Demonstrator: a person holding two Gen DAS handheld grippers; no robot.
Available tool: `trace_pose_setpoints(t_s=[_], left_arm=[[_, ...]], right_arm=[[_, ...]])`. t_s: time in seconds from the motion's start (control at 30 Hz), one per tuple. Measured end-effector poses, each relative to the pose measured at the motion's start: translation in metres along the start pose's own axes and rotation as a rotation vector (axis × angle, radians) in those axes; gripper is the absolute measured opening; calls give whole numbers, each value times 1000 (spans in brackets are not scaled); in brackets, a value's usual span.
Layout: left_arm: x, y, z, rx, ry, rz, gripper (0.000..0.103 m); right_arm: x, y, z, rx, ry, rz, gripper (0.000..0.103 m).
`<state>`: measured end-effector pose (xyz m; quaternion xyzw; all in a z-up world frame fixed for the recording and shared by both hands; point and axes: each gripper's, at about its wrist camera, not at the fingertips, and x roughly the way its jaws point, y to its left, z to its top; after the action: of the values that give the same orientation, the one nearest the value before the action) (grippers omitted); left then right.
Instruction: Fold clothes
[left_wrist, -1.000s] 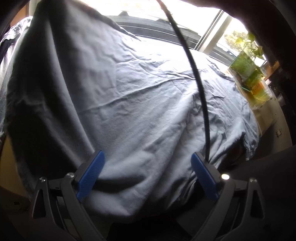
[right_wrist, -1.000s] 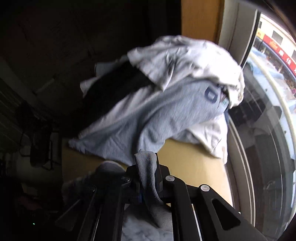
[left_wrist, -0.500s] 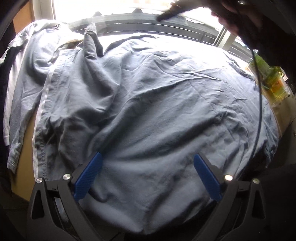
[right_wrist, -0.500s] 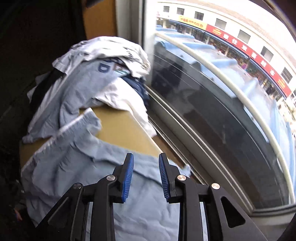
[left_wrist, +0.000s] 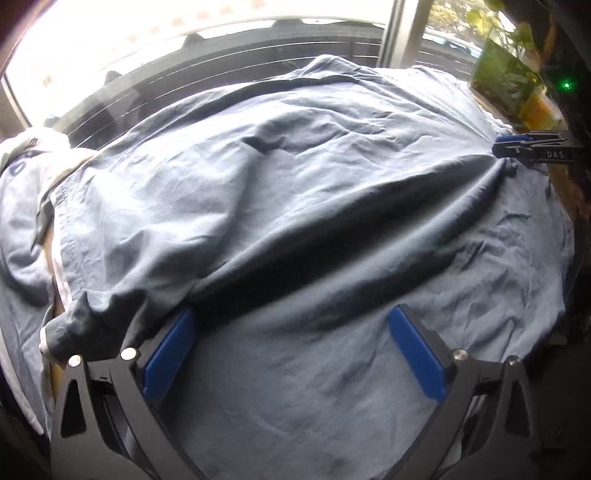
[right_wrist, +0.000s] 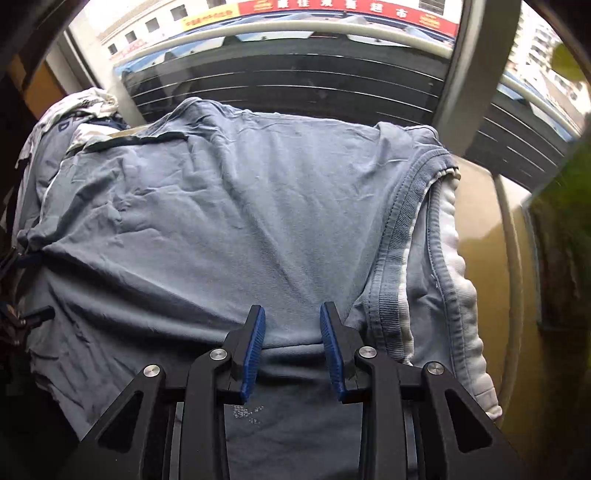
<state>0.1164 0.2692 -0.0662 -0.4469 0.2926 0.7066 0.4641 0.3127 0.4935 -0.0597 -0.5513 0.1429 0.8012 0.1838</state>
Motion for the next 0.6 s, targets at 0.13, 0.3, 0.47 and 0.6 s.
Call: trace_pose_setpoints(t_s=[0.13,0.3,0.47,0.6], left_arm=[[1,-3,22,-33,19,-57,90],[-44,30,16,-106,-37,-26,98],[-24,42,-27,-107,71,28,98],[-17,60,-51,-153,96,85,103]], right_arm=[[13,-7,-21,120,3,-50,37],[53,11,6,29,-19,36,42],[107,44,48,-146,-12,-15,71],[147,41,93,-153,-49,-1,84]])
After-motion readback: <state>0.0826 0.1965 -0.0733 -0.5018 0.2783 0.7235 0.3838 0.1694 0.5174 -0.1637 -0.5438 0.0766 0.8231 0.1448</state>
